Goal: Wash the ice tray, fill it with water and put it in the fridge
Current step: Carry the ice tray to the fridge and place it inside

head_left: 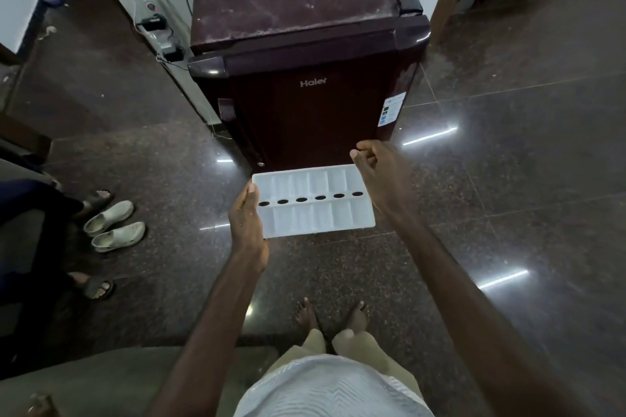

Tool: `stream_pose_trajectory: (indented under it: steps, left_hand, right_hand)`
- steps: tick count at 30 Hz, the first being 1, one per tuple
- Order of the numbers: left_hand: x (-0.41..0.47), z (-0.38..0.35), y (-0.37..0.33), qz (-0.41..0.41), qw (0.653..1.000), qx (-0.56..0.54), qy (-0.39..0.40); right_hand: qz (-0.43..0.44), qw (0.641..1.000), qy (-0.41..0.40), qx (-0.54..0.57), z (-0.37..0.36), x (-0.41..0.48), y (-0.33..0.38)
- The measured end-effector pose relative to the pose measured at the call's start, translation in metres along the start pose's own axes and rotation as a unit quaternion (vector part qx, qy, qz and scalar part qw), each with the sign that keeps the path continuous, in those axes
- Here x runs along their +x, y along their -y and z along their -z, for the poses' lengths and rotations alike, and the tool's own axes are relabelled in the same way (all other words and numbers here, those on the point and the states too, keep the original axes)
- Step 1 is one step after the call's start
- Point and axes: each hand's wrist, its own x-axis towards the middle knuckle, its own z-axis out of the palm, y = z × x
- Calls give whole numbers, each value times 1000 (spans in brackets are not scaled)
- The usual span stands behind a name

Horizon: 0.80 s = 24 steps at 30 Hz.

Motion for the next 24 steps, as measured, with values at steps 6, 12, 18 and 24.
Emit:
stream_pose_trajectory:
  steps: [6, 12, 18, 24]
  left_hand:
    - [7, -8, 0, 0, 1000, -5, -21]
    - [8, -7, -6, -6, 1000, -12, -22]
    - [14, 6, -12, -13, 999, -4, -47]
    - [21, 14, -15, -3, 999, -1, -47]
  right_hand:
    - [66, 997, 29, -14, 3, 45, 24]
    - [171, 972, 53, -150, -22, 110, 57]
    - [219, 938, 68, -262, -59, 159, 82]
    - [199, 929, 94, -299, -77, 182, 88]
